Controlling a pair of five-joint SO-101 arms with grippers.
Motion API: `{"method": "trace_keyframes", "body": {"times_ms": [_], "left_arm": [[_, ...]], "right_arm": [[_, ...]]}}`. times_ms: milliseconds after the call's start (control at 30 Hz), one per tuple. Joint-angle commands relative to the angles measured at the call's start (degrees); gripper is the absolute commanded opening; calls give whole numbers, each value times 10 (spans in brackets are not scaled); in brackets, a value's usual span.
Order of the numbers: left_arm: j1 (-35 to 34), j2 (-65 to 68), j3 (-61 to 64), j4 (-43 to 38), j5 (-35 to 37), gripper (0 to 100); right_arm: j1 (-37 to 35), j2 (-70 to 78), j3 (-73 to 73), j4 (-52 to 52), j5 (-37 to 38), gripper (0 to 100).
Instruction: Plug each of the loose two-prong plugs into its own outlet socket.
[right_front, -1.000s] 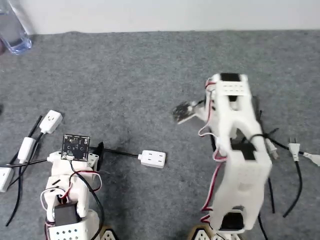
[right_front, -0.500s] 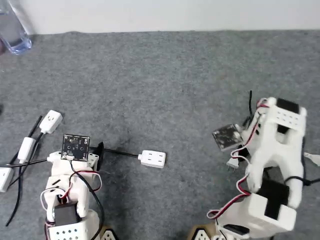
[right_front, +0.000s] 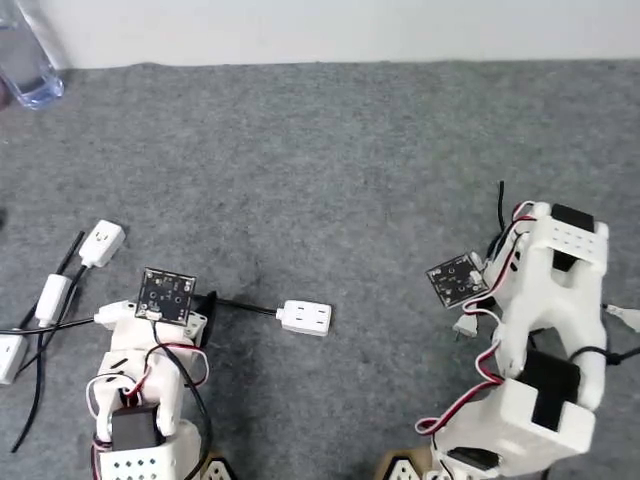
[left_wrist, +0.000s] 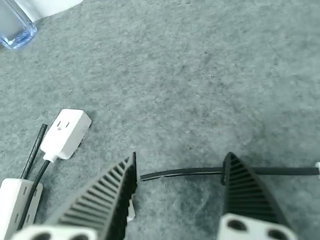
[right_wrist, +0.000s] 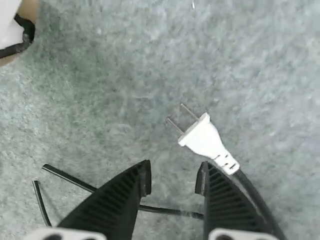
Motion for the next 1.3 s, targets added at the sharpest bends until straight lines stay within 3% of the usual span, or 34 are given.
{"method": "trace_keyframes", "body": {"times_ms": [0,200,300,567,833,1267], "left_arm": [[3,0,-2,2,-5,261],[0,0,-2,1,-5,261],[0,0,-2,1,-6,261],[0,0,-2,1,-6,261],[-1,0,-2,2,-12,261],[-1,0,-2,2,-12,261]], "right_arm": [[-15,-23,0,-7,13,148],[-21,-7,-5,-20,17,148],[-24,11,-1,-74,12,160],[-51,58,-4,-109,18,359],[-40,98,-4,-136,104,336],[-3,158,-33,-132,111,336]]}}
